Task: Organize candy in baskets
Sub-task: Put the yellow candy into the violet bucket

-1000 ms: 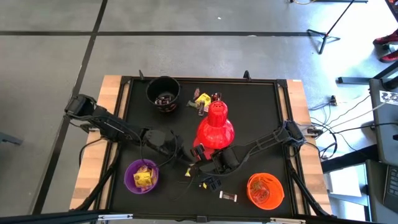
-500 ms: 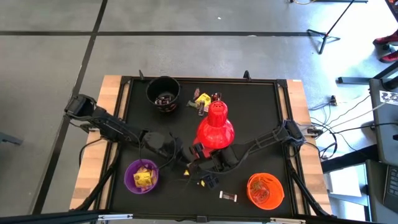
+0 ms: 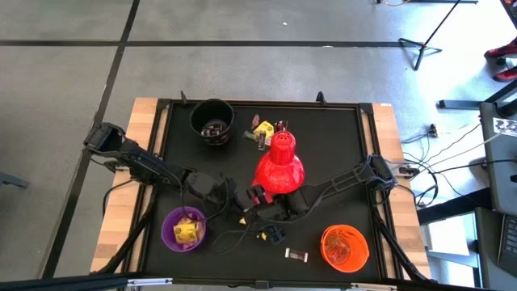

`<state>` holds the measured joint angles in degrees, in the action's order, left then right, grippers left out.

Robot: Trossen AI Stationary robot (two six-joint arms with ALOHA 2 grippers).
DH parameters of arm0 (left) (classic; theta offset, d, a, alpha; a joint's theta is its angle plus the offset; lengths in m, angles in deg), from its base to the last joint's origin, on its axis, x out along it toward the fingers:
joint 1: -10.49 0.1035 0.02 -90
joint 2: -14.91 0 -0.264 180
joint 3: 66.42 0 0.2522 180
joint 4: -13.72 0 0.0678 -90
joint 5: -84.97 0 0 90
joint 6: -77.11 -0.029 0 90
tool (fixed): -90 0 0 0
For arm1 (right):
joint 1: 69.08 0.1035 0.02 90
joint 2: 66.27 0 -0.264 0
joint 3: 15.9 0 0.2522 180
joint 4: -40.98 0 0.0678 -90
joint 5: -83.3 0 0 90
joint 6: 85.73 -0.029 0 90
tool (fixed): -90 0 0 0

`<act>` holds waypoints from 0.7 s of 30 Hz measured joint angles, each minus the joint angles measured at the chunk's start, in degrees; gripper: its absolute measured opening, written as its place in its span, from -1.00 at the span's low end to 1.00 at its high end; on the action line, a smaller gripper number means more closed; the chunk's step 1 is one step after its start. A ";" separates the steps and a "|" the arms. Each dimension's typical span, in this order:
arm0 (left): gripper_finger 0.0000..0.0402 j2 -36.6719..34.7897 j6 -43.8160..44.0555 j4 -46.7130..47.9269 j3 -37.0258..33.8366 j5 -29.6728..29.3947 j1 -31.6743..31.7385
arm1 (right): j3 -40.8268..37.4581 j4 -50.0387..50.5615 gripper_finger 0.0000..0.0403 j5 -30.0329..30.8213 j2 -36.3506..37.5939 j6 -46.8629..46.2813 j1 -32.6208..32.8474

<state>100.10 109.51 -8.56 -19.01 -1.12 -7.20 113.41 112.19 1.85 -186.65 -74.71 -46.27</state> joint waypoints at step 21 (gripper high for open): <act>-1.00 -16.11 -5.24 23.55 0.05 -2.87 0.63 | 0.00 20.98 0.42 -13.10 0.00 -9.41 0.04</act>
<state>83.99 104.27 14.99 -18.96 -3.99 -6.58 113.41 133.17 -11.25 -186.65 -84.11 -46.23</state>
